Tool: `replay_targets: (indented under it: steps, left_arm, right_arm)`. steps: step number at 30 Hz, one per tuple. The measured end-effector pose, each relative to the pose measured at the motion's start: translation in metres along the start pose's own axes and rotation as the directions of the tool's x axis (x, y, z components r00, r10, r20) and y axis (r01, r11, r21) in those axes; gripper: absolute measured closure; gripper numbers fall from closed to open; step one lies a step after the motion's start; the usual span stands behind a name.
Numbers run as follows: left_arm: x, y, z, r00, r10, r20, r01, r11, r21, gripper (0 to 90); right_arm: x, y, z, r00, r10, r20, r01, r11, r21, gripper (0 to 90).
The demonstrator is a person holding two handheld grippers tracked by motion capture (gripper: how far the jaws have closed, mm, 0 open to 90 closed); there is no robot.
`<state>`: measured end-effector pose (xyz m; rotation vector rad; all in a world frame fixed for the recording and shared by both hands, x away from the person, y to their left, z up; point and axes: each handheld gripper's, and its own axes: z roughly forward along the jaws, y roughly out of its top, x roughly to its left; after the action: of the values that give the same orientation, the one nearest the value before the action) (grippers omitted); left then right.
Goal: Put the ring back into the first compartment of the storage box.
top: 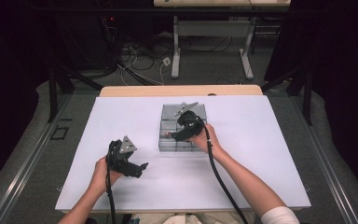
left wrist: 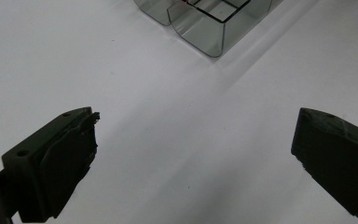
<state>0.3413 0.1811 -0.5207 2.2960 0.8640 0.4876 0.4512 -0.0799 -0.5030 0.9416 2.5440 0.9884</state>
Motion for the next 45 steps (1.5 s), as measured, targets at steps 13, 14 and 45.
replay_targets:
  steps: [13,14,45]
  left_arm:
    - [-0.001,0.000,0.001,1.0000,-0.001,0.001,0.001,1.0000,-0.002,0.0]
    - [-0.001,0.000,0.001,1.0000,0.000,0.002,0.000,1.0000,-0.002,0.0]
    - [-0.001,0.001,-0.001,0.9999,0.009,0.009,-0.010,0.9999,0.010,0.0]
  right_arm:
    - [-0.011,-0.029,-0.040,0.9980,0.024,-0.059,-0.025,0.999,-0.023,15.4]
    - [-0.012,-0.033,-0.043,0.9985,0.018,-0.051,-0.019,0.999,-0.030,15.1]
    - [-0.027,-0.089,-0.094,0.9987,0.036,-0.036,-0.039,0.996,-0.083,1.5]
